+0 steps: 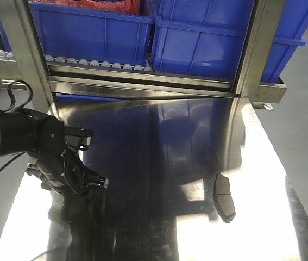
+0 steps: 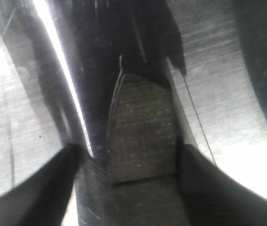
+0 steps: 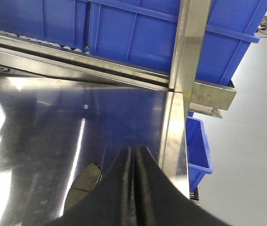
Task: Move and align brake pads A on conveyor
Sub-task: 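Lower the left gripper toward the brake pad nearest it, then close the left gripper on the brake pad and lift it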
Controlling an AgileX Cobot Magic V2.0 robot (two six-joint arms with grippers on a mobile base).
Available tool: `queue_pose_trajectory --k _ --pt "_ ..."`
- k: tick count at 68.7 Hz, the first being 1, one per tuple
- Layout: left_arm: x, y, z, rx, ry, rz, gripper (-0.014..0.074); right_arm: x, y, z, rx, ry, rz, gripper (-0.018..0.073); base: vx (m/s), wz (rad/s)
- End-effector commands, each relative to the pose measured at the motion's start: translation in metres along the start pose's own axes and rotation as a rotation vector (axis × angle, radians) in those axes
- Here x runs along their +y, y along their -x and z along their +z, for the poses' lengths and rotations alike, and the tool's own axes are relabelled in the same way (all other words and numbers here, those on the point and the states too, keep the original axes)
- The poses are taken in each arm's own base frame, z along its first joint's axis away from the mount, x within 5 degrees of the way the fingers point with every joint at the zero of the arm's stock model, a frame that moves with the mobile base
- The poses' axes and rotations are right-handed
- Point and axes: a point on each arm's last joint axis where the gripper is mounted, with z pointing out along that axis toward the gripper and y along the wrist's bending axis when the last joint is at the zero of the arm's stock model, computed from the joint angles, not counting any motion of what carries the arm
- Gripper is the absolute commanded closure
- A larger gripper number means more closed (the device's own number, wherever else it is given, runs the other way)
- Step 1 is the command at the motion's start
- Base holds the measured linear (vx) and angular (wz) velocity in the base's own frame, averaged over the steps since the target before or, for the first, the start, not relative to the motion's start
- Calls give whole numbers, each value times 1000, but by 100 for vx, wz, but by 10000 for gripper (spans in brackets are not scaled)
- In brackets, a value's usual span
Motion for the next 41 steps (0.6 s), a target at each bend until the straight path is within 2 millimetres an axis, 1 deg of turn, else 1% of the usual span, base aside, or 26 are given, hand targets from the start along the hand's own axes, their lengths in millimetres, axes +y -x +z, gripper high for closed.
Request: queue_pose_trajectory --k 1,9,18,27,34,41 --pt "-3 8 -22 -84 -18 0 311 0 15 -3 -97 0 -20 563 0 0" --pt "-3 8 -22 -86 -19 0 435 0 15 -3 -97 0 -20 563 0 0" --pt "-3 8 -22 -83 -17 1 514 0 15 -3 -97 0 -20 563 0 0" --pt "-3 7 -27 -94 -16 4 526 0 15 -3 -97 0 -20 563 0 0" --pt "-2 7 -37 -129 -12 14 521 0 15 -3 -97 0 -20 563 0 0" --pt "-3 7 -52 -179 -20 16 520 0 15 -3 -97 0 -20 563 0 0"
